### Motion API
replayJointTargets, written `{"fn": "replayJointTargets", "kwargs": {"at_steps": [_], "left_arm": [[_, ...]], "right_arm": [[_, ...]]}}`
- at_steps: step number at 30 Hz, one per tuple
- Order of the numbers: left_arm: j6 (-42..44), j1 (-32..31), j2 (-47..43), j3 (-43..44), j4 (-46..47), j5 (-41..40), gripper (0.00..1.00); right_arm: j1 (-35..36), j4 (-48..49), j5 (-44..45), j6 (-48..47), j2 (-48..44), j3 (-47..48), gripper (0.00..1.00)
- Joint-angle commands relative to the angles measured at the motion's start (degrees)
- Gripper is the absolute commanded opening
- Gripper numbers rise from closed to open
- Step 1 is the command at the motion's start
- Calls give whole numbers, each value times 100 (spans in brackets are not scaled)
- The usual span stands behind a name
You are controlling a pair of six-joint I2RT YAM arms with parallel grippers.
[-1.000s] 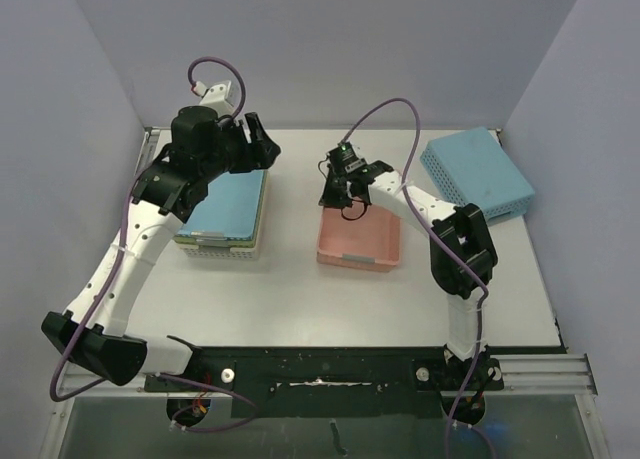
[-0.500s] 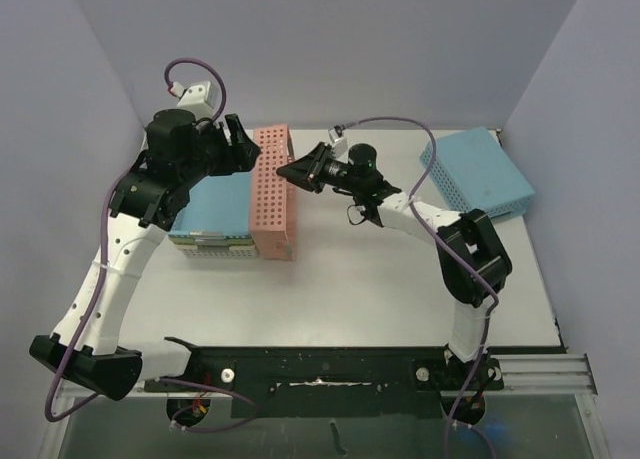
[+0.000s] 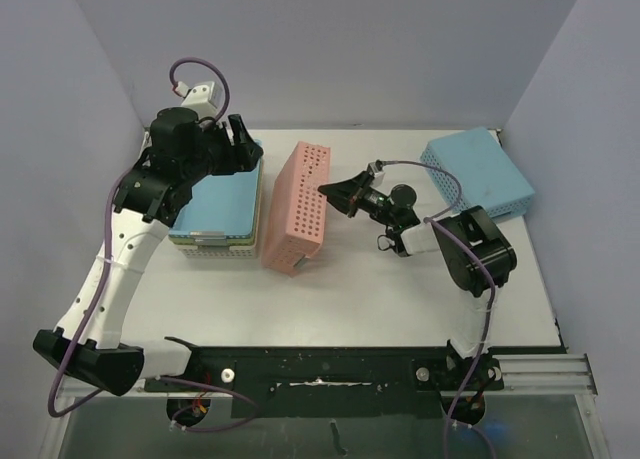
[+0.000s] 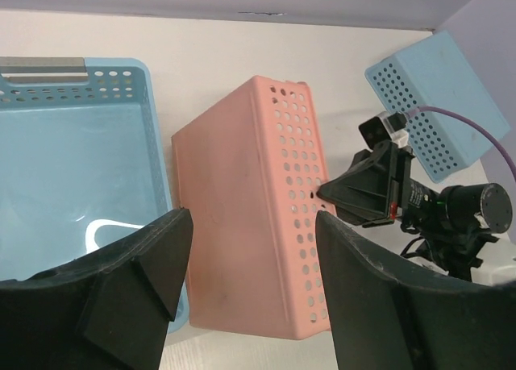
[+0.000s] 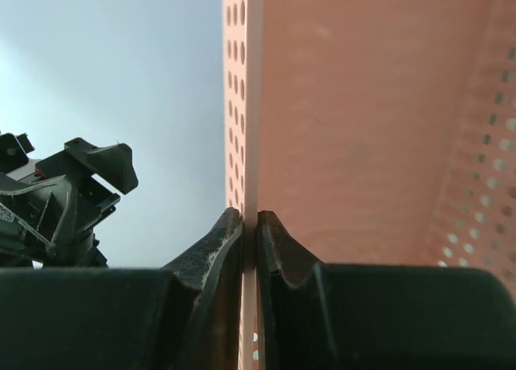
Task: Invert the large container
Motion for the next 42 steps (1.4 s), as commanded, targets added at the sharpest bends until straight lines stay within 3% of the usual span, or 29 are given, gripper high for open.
{"fn": "replayJointTargets", "kwargs": {"at_steps": [1,4,7,10,13,17,22,32,37,42], "left_arm": [[3,45,60,106,307,172,61],[-31,45,137,85,351,279,61],[-74,45,179,69,419,374,61],[-85,37,223,72,470,431,61],[-172,24,195,-100,568,510,61],[-309,-105,172,-620,615,663,61],[-496,-613,110,-1240,729,191,65],[-1464,-1757,384,-2430,1175,-399,67],[-1579,-1681,854,-2502,1807,-446,68],[-1399,-1251,1799,-2171,2329,123,69]], "right_arm": [[-300,283,-312,-268,-599,-659,10],[-575,-394,-396,-756,-976,-1100,20],[-898,-1687,-390,-1561,-1552,-1327,32],[-1210,-3934,-156,-2894,-2261,-1088,48],[-1362,-6684,711,-4499,-2851,-308,59],[-1362,-8485,1710,-5680,-3304,472,68],[-1309,-9559,2612,-6278,-3569,874,71],[-1213,-10503,4253,-6772,-4436,914,74],[-1243,-10807,4511,-6935,-4569,1182,75],[-1255,-11056,4662,-7006,-4751,1357,76]]}}
